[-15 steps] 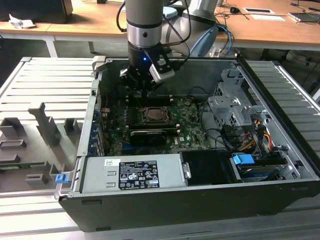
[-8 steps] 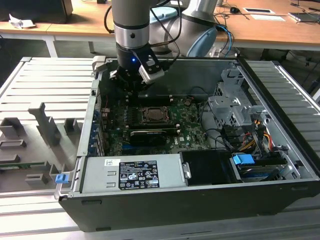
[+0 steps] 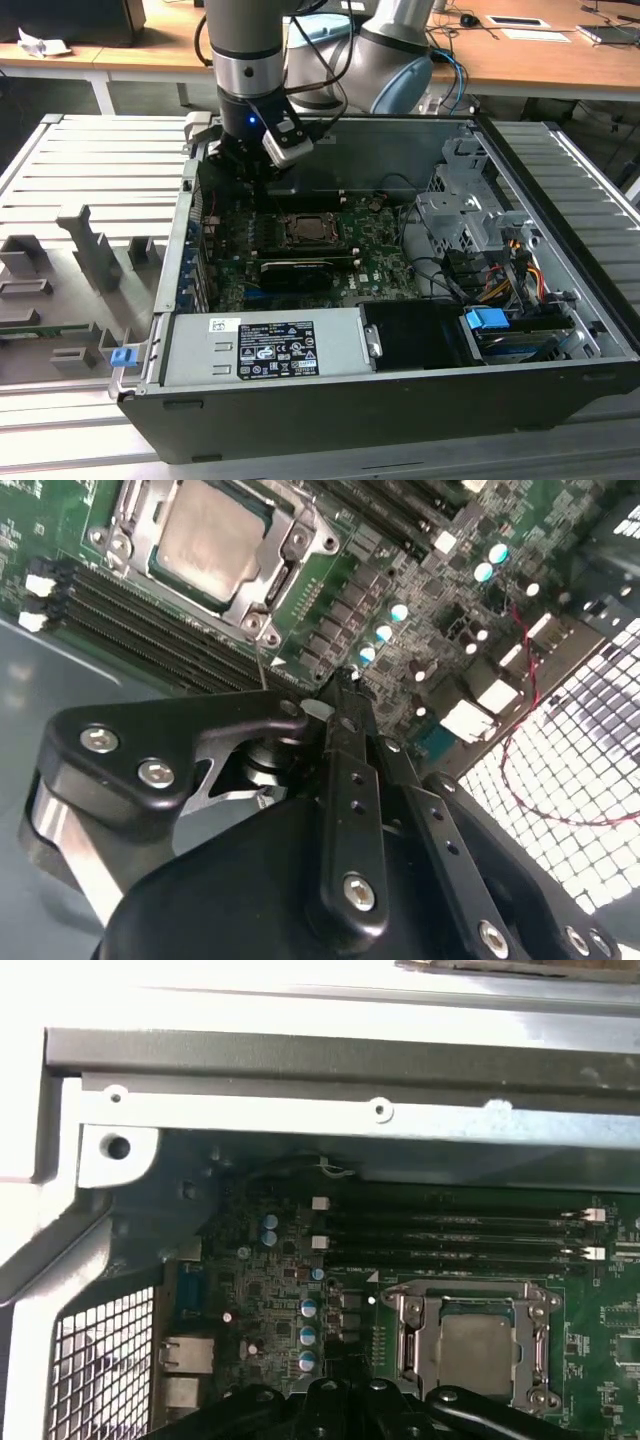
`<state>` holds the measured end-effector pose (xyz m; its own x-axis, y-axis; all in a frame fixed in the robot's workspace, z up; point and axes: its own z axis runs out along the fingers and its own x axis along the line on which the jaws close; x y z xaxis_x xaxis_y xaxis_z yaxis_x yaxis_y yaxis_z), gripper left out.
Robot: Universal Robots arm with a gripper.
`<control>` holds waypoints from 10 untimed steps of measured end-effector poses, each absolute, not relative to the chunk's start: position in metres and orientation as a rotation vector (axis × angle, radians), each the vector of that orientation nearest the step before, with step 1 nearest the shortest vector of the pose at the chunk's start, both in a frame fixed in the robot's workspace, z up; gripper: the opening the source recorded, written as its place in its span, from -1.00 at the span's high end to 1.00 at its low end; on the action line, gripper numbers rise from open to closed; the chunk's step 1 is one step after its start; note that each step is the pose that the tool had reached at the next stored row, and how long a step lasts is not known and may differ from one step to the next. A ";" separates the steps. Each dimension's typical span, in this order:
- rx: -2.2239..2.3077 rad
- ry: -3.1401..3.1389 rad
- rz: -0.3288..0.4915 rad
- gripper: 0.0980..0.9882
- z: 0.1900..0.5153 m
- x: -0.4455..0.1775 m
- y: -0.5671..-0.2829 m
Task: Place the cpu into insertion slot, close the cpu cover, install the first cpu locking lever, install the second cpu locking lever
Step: 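Install the first cpu locking lever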
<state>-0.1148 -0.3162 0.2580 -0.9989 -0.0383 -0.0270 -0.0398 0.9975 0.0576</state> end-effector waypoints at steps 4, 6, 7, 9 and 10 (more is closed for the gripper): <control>-0.061 3.114 0.091 0.98 0.258 -0.116 -0.311; -0.061 3.114 0.091 0.98 0.257 -0.116 -0.309; -0.061 3.114 0.091 0.98 0.257 -0.117 -0.307; -0.061 3.114 0.091 0.98 0.256 -0.117 -0.303; -0.061 3.114 0.092 0.98 0.256 -0.117 -0.301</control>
